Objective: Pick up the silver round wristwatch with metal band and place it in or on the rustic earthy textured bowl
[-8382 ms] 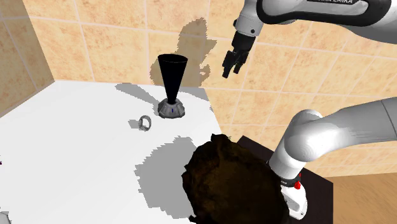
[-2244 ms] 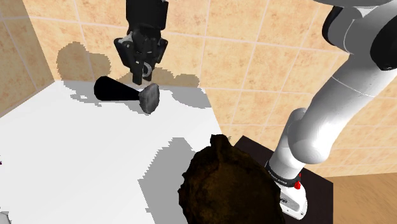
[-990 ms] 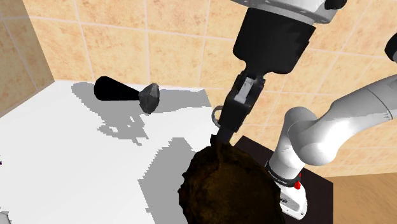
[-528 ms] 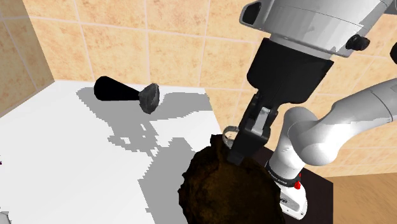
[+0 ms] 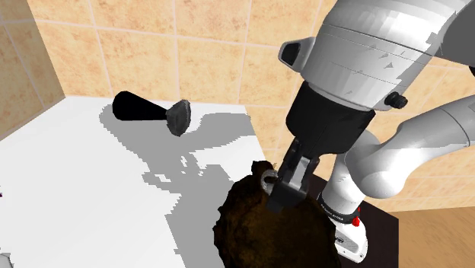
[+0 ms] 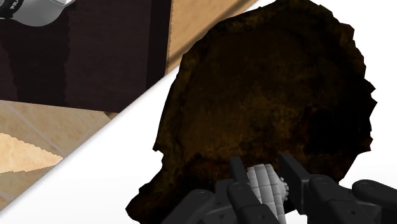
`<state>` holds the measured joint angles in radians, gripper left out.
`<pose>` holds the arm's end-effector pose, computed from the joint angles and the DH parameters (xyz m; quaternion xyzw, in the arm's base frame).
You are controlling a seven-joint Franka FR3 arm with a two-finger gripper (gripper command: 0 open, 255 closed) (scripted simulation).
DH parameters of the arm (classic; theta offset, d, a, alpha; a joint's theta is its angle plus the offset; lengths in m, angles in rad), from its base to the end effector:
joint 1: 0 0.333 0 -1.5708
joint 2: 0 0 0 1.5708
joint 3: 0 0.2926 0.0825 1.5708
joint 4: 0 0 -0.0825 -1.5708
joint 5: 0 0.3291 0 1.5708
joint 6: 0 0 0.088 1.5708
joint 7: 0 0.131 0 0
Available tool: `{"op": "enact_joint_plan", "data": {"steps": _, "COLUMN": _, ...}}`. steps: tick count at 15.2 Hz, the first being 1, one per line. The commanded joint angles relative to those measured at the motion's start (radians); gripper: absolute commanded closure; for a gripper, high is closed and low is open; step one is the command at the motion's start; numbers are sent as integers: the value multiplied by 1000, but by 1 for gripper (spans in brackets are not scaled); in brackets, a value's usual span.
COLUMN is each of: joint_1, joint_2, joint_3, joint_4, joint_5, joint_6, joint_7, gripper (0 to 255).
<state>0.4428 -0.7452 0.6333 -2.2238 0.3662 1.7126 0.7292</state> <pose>0.0806 0.3451 0.5462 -0.9923 -0.1029 -0.0608 0.0320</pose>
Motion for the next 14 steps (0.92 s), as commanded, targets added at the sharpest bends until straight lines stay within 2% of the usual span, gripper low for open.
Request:
{"op": "enact_joint_plan", "data": {"steps": 1, "joint_1": 1, "joint_2": -2, "joint_3": 2, "joint_4": -6, "joint_5": 2, "joint_6": 5, "joint_7": 0, "gripper": 255}}
{"op": "enact_joint_plan", "data": {"steps": 5, "joint_1": 1, "joint_2": -2, "joint_3": 2, "joint_4": -6, "joint_5": 2, "joint_6": 5, "joint_7": 0, "gripper": 255}}
{"op": "enact_joint_plan", "data": {"steps": 6, "joint_1": 1, "joint_2": -1, "joint_3": 2, "joint_4": -6, "joint_5": 2, "joint_6": 5, "joint_7": 0, "gripper": 0}}
{"op": "enact_joint_plan", "data": {"steps": 11, "joint_1": 1, "joint_2": -1, "joint_3": 2, "joint_4": -6, "joint_5": 2, "joint_6": 5, "joint_7": 0, "gripper": 0}}
{"op": "enact_joint_plan", "data": {"steps": 14, "joint_1": -6, "joint_2": 10, "joint_3": -25, "joint_4": 98, "joint_5": -19, "joint_6": -90, "joint_7": 9, "gripper": 0}}
